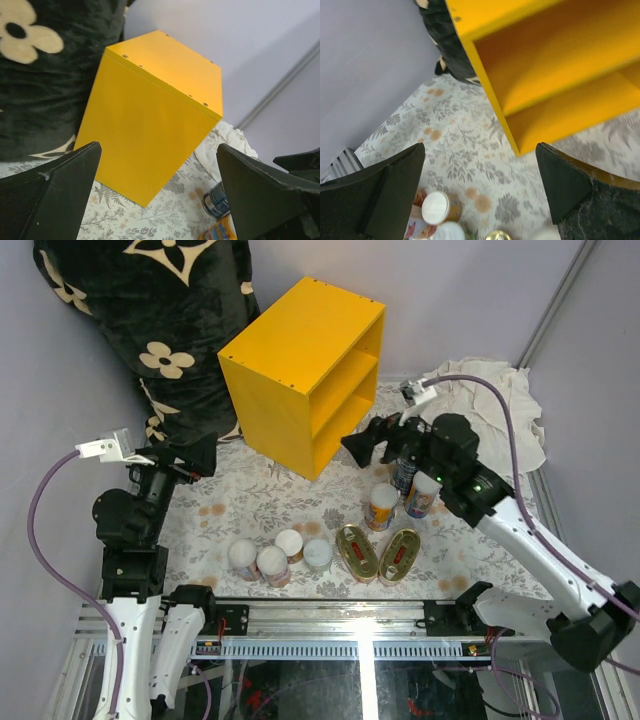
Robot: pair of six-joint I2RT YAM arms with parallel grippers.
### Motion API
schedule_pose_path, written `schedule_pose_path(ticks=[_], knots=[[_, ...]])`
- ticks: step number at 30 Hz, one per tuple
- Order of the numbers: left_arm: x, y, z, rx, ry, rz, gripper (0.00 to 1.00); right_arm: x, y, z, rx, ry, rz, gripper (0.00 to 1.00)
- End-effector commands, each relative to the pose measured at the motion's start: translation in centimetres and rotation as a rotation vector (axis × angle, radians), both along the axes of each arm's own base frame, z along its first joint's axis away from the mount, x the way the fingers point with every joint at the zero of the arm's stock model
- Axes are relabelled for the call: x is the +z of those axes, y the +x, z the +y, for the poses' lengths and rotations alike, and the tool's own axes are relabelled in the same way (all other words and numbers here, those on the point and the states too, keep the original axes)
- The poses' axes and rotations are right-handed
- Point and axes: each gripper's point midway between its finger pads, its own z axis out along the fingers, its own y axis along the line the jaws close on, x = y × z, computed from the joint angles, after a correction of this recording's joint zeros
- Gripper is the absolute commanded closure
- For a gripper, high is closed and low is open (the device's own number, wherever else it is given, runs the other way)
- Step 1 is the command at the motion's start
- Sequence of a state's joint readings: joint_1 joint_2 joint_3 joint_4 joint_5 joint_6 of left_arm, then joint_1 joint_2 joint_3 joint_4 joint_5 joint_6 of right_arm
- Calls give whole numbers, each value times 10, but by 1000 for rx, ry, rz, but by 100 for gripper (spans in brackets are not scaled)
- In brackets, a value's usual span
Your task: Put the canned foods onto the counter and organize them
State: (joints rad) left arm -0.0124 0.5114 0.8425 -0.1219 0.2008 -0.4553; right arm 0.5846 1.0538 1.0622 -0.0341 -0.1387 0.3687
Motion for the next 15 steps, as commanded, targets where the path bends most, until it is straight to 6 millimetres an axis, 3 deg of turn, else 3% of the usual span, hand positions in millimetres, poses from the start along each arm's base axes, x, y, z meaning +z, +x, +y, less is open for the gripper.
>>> schedule_pose_path(ticks=[1,9,15], knots=[[8,8,22,128,-51,-12,0,50,24,32,19,21,-229,0],[12,8,29,167,-34,-18,0,26,69,82,104,-5,-281,0],[4,13,32,183,-44,-7,0,6,99,105,118,-36,-301,0]])
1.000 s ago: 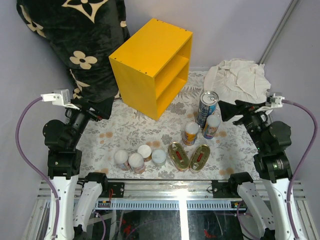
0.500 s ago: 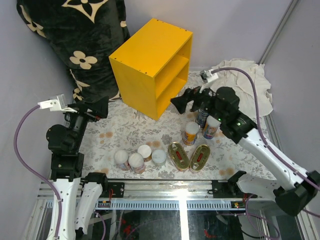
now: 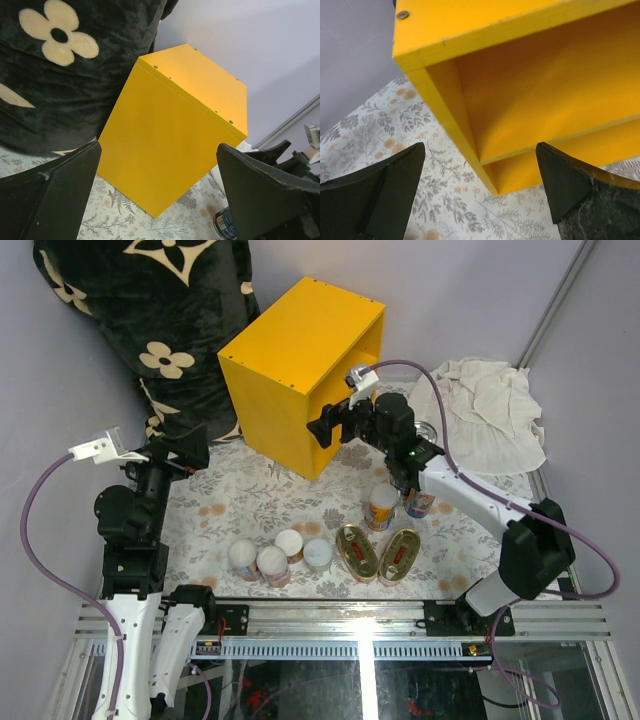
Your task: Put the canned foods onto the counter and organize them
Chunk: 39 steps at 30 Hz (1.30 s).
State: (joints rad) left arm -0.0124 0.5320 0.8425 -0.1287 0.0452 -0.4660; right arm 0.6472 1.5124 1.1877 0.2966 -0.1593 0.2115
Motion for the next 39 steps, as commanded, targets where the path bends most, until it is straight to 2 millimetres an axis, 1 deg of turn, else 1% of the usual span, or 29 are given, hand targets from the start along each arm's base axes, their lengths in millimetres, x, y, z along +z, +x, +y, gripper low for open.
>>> schedule_pose_path(ticks=[1,3,4,6,9,12,14,16,18,20,23,25,27,29,32,33,35,37,39], knots=[[7,3,5,28,-3,-27,0,56,20,21,36,89,-195,0],[3,5,5,29,-10,-10,0,55,27,31,55,106,-202,0],[1,7,6,31,-14,-5,0,58,30,35,63,121,-203,0],[0,10,6,35,-20,1,0,47,40,47,78,129,-181,0],[-1,13,6,34,-15,15,0,42,50,57,85,145,-183,0],[-1,13,9,49,-18,26,0,38,57,62,85,151,-183,6],[0,12,9,50,-15,18,0,36,57,65,97,161,-189,12],[2,10,11,59,-22,4,0,34,54,68,117,177,-198,21],[4,8,12,70,-29,-13,0,34,50,70,142,188,-204,34],[4,7,14,76,-34,-20,0,33,46,72,164,188,-201,53],[5,5,14,79,-40,-20,0,34,37,73,205,191,-199,83],[5,5,15,82,-46,-26,0,33,30,71,223,186,-195,99],[4,4,15,81,-49,-21,0,31,20,69,251,185,-202,100],[2,3,15,85,-57,-17,0,30,4,68,305,185,-205,100],[-2,4,16,88,-61,-17,0,25,-17,63,366,171,-185,100],[-3,4,16,89,-60,-12,0,20,-23,62,385,168,-172,100],[-5,4,17,93,-59,-2,0,22,-39,57,423,176,-166,100],[-7,4,18,104,-60,-1,0,16,-55,53,463,182,-139,100],[-10,4,20,111,-56,4,0,15,-73,49,515,204,-125,100]])
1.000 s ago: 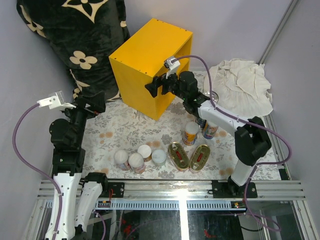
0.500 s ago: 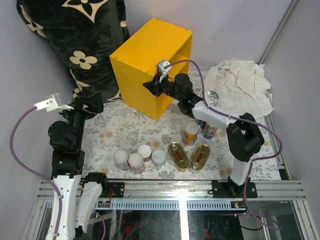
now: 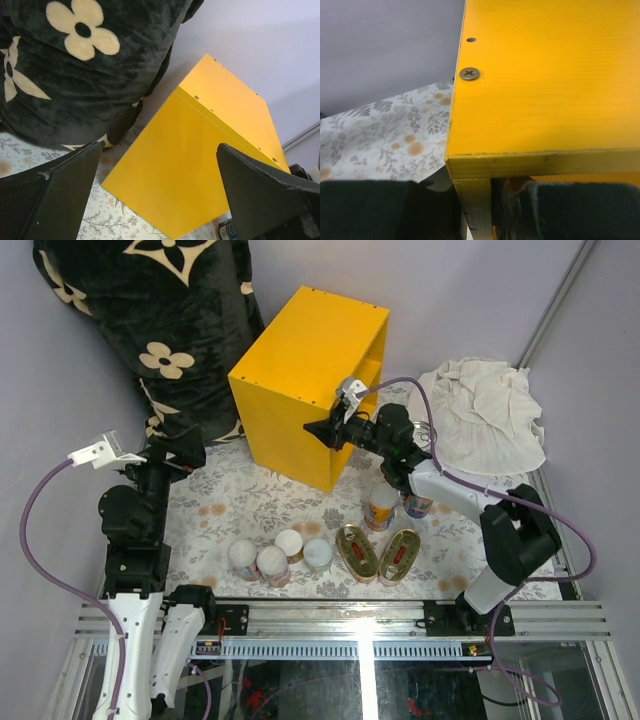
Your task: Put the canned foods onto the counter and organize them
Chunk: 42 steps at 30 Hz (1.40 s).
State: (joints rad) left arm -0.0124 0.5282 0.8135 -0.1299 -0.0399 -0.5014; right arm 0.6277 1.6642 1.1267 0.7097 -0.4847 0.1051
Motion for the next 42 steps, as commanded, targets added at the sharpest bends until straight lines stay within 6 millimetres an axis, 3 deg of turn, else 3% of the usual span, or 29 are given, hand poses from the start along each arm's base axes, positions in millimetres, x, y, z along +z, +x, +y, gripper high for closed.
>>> schedule_pose_path(ticks=[1,8,16,20,21,22,24,26,30,36,39,42], knots=[[2,-1,6,35,-2,-21,0,22,-77,4,258,105,130,100],[-2,-4,8,44,7,-28,0,25,-114,-7,372,106,155,100],[-13,-3,17,91,17,19,0,5,-141,-17,406,62,192,100],[-22,2,17,91,26,66,0,-2,-156,-15,411,32,194,91],[-23,3,16,87,27,76,0,-2,-158,-16,407,25,195,78],[-23,4,15,80,30,81,0,-3,-160,-17,397,18,196,52],[-26,5,12,64,45,88,0,-5,-162,-23,360,9,200,16],[-25,5,11,55,62,91,0,1,-158,-36,272,9,171,2],[-23,2,4,12,117,89,0,8,-144,-72,37,-9,138,0],[-25,5,-15,-100,175,99,0,34,-141,-133,-247,38,79,0],[-28,8,-19,-125,173,106,0,46,-122,-183,-531,97,73,0],[-31,10,-23,-153,180,111,0,36,-101,-253,-944,115,133,0]])
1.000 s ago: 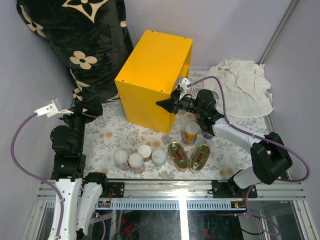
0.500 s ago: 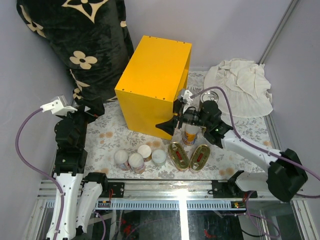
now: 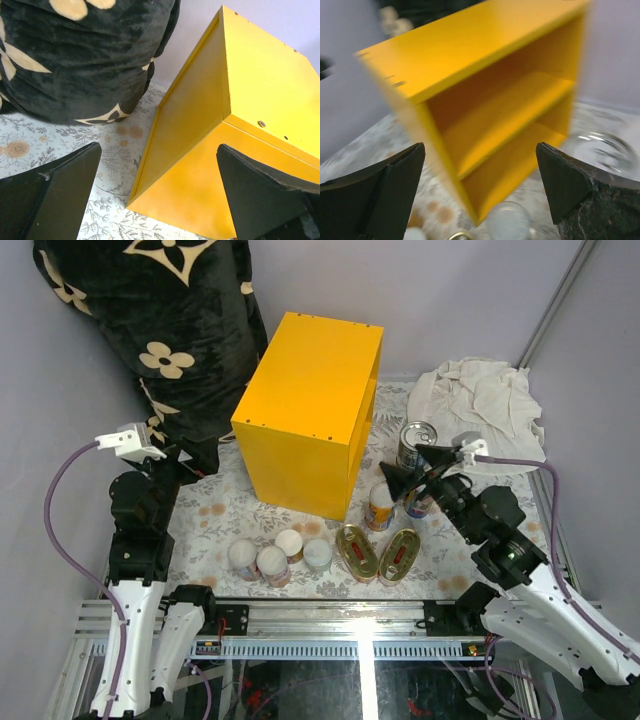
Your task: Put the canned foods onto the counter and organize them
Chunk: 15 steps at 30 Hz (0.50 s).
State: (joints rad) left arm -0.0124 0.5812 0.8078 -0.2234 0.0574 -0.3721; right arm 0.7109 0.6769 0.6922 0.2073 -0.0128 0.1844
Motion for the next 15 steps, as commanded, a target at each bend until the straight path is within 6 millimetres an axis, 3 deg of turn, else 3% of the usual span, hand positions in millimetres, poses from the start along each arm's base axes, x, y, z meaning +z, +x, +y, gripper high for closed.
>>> schedule_pose_path(ticks=[1,3,6,15], knots=[[10,0,-12,-81,41,-35,0,-26,40,-110,-672,-9,137,0],[10,0,-14,-95,55,-34,0,-38,43,-124,-755,-79,146,0],[7,-1,-18,-120,69,-30,0,-51,47,-115,-722,-161,161,1],[-4,-2,-35,-226,92,0,0,-56,71,-98,-617,-258,193,1]])
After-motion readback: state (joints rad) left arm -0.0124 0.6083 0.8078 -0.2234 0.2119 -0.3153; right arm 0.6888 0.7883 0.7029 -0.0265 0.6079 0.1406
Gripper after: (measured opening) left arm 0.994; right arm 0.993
